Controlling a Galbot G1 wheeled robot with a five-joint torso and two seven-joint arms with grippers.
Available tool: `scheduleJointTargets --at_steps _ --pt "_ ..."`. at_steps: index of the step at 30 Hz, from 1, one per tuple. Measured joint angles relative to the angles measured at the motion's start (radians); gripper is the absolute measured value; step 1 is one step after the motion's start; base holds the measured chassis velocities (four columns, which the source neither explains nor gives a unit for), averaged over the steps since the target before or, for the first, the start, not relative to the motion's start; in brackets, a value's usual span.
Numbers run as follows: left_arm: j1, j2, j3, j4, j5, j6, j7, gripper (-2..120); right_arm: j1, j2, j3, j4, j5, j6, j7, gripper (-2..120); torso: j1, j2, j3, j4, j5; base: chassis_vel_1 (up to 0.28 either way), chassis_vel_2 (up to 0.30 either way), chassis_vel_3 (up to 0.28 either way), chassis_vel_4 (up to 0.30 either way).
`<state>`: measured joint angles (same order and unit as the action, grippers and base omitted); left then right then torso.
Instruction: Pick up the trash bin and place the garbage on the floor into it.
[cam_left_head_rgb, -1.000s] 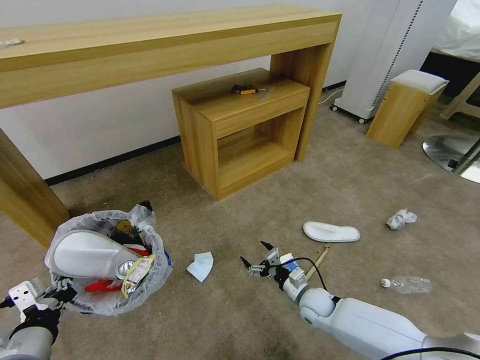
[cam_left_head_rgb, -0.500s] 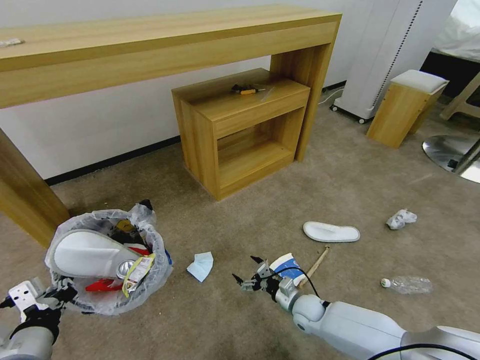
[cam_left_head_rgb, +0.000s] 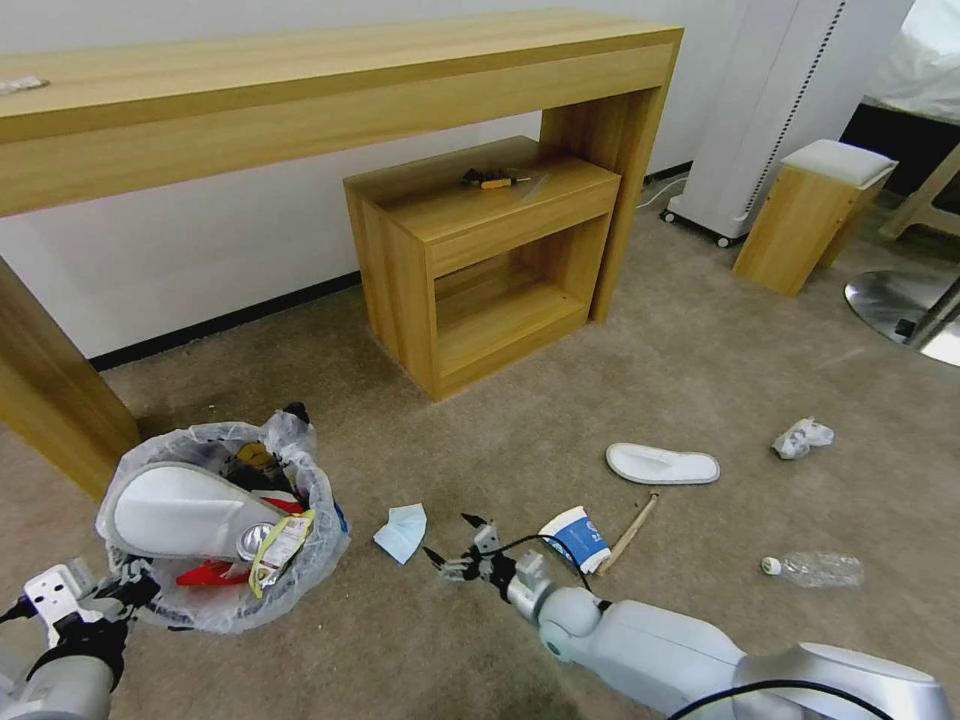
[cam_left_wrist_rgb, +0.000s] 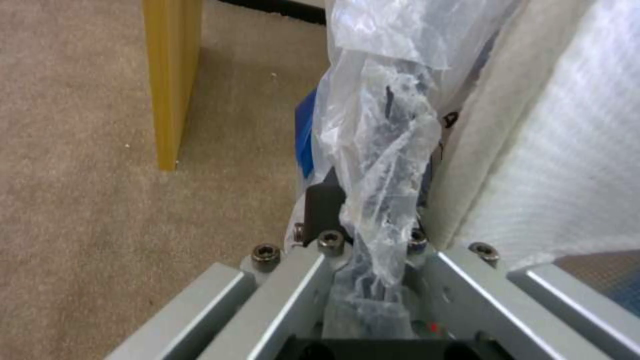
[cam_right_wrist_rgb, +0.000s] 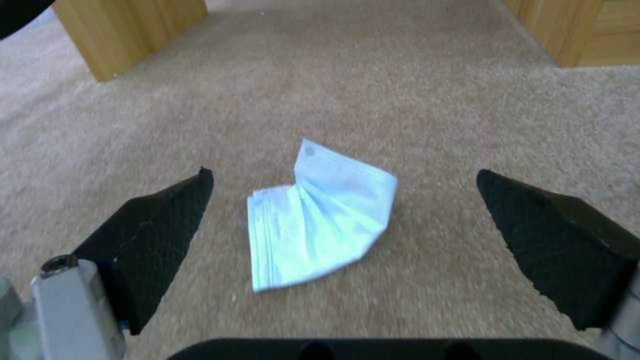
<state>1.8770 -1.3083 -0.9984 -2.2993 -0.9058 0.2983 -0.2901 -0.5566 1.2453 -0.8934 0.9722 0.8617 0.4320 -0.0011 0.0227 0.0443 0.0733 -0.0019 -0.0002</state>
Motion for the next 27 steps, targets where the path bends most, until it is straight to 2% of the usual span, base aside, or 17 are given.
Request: scheduleJointTargets --at_steps 6,12,27 --pt "-0.001 0.003 -0.001 -0.001 -0.003 0.000 -0.002 0 0.000 0.039 0.016 -0.049 0.018 -0.012 -0.030 100 0.000 0.000 0.000 -0.0001 0.0000 0.000 0.000 0.000 0.000" --pt "0.004 0.009 -0.009 -0.014 -0.012 0.000 -0.008 0 -0.001 0.081 0.030 -0.148 0.026 -0.020 -0.070 100 0.000 0.000 0.000 0.0000 0.0000 0.000 0.000 0.000 0.000" --pt "0.012 0.017 -0.014 -0.032 -0.022 0.001 -0.014 0 -0.010 0.133 0.064 -0.292 -0.005 -0.022 -0.115 100 0.000 0.000 0.000 -0.0001 0.0001 0.000 0.000 0.000 0.000"
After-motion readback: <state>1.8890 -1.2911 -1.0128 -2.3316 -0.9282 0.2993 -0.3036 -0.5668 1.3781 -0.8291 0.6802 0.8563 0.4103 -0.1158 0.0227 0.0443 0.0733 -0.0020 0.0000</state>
